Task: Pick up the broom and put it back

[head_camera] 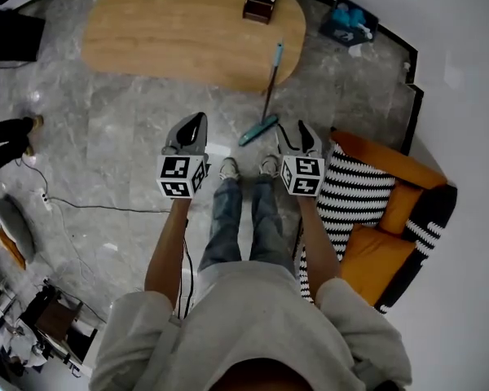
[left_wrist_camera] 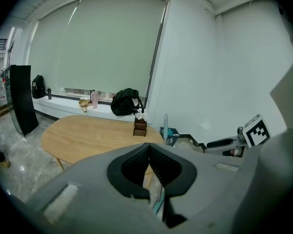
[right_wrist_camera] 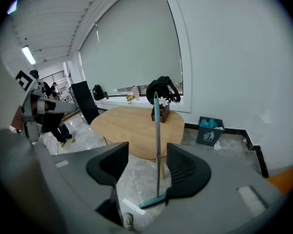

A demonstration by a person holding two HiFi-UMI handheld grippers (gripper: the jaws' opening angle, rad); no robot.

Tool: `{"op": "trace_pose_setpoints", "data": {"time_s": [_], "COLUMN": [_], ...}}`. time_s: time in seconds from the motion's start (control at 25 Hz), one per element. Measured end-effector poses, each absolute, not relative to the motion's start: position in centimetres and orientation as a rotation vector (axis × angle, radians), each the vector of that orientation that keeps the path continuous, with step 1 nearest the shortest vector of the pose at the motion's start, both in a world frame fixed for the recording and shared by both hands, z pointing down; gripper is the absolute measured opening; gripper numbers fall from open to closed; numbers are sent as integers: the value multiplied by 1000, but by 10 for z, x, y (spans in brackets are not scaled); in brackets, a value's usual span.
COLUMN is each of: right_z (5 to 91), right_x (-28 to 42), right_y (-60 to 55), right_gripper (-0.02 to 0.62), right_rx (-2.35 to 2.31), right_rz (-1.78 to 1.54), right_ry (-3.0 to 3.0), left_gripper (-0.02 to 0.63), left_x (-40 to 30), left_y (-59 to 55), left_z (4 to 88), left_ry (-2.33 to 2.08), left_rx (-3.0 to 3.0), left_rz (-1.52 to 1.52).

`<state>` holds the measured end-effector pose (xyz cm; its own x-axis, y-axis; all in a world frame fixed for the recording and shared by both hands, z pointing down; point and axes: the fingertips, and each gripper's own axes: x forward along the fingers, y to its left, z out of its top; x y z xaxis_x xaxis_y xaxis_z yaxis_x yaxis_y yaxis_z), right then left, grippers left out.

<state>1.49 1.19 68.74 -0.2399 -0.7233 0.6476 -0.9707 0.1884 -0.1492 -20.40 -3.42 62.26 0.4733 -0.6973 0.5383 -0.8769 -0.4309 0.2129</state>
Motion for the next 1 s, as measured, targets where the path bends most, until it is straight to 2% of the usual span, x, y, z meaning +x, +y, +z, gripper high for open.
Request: {"op": "trace_pose_setpoints", "data": {"time_s": [1.0], "right_z": [820], "right_x": [-1], "right_y": [-127], "right_gripper": [206], "right_rx": [1520], "right_rz": [832], "right_ry": [-1938], "left_gripper": [0], "left_x": [-222], "left_y": [-25], "left_z": [686], "left_ry": [-1292], "left_rx": [2161], "left_rz": [630]}}
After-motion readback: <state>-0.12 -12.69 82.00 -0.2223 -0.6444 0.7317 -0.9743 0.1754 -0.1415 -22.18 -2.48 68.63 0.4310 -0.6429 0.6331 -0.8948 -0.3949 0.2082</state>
